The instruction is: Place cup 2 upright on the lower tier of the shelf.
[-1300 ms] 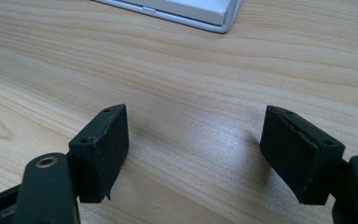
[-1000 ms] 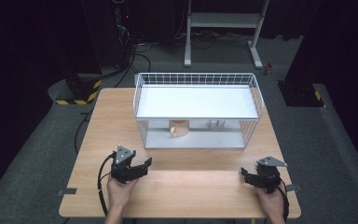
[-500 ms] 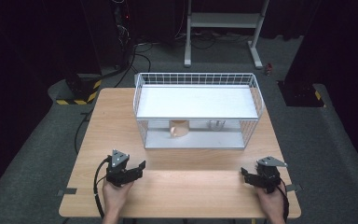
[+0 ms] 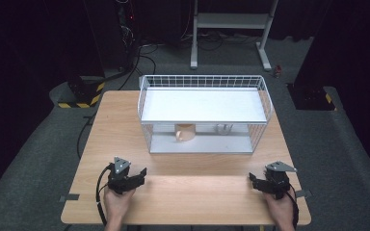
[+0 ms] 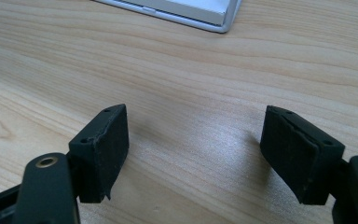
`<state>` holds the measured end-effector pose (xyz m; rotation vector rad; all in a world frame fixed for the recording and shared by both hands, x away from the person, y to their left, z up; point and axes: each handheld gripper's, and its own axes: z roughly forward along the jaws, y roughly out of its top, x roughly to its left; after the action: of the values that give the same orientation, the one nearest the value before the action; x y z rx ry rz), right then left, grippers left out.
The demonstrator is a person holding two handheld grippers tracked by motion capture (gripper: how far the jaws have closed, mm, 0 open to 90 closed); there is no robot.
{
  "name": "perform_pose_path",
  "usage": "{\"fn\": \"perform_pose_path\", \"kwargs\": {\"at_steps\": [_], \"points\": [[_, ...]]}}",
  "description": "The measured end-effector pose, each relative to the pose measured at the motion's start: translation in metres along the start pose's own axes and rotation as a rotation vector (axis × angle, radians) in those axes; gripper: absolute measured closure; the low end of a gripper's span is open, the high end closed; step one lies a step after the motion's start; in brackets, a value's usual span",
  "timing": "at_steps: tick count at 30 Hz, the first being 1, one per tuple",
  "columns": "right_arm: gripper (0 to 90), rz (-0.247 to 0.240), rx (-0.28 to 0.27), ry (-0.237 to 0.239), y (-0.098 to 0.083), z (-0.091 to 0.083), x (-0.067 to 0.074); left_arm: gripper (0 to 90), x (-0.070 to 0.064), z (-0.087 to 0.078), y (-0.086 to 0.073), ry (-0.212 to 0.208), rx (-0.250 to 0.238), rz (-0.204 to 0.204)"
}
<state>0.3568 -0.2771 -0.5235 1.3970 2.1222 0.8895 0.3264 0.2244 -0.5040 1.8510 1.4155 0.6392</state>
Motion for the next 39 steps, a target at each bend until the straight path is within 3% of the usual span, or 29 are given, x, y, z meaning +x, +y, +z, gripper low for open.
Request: {"fn": "perform_pose_path", "kwargs": {"at_steps": [9,15,27,29,39], "points": [[23.9,0.000,0.000,0.000,0.000,0.000,0.000,27.0,0.003,0.009,-0.004,0.036,0.015,-0.016],[23.8,0.000,0.000,0.000,0.000,0.000,0.000,27.0,0.003,0.014,-0.005,0.061,0.029,-0.002],[23.9,0.000,0.000,0.000,0.000,0.000,0.000,27.0,0.004,0.022,-0.010,0.095,0.036,-0.013],[23.8,0.000,0.000,0.000,0.000,0.000,0.000,26.9,0.004,0.023,-0.010,0.103,0.042,0.002],[23.8,0.000,0.000,0.000,0.000,0.000,0.000,26.5,0.005,0.025,-0.011,0.096,0.050,-0.016]]}}
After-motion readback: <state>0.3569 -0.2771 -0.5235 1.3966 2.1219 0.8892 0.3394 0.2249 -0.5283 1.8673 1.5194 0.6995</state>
